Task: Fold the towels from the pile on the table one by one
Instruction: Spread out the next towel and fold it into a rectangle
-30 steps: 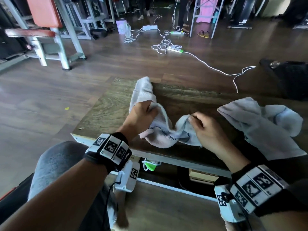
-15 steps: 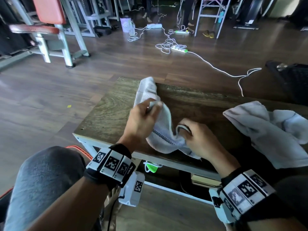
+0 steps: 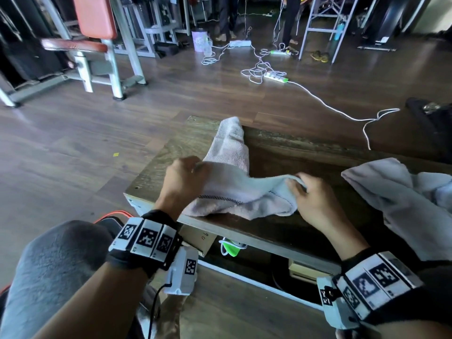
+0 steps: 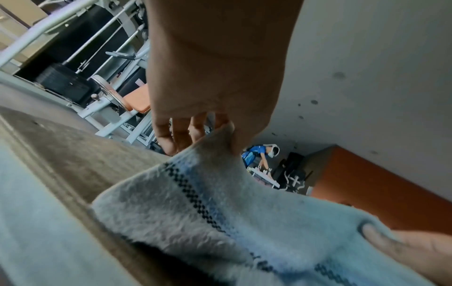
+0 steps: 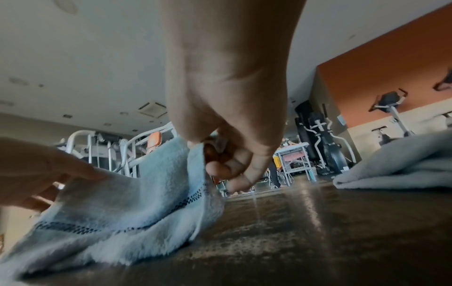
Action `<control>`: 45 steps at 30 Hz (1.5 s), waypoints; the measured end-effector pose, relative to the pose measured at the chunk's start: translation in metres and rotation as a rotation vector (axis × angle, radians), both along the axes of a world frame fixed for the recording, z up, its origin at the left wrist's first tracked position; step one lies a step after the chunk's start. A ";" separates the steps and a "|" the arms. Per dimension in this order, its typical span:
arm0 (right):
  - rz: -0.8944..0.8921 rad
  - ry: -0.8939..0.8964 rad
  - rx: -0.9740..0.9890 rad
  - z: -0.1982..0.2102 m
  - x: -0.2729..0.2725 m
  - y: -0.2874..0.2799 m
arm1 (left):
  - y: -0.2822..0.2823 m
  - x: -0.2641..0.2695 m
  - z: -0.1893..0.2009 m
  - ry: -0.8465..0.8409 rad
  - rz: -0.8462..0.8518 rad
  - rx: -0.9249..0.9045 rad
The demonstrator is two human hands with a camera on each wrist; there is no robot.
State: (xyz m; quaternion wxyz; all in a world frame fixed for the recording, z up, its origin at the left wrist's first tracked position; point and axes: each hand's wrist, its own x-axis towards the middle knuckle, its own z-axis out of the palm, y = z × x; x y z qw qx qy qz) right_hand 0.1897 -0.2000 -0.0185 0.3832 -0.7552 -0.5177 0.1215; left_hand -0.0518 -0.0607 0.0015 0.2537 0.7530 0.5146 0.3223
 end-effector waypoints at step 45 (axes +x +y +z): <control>0.095 0.087 -0.147 -0.023 -0.005 -0.029 | -0.039 0.078 -0.058 0.198 -0.848 0.086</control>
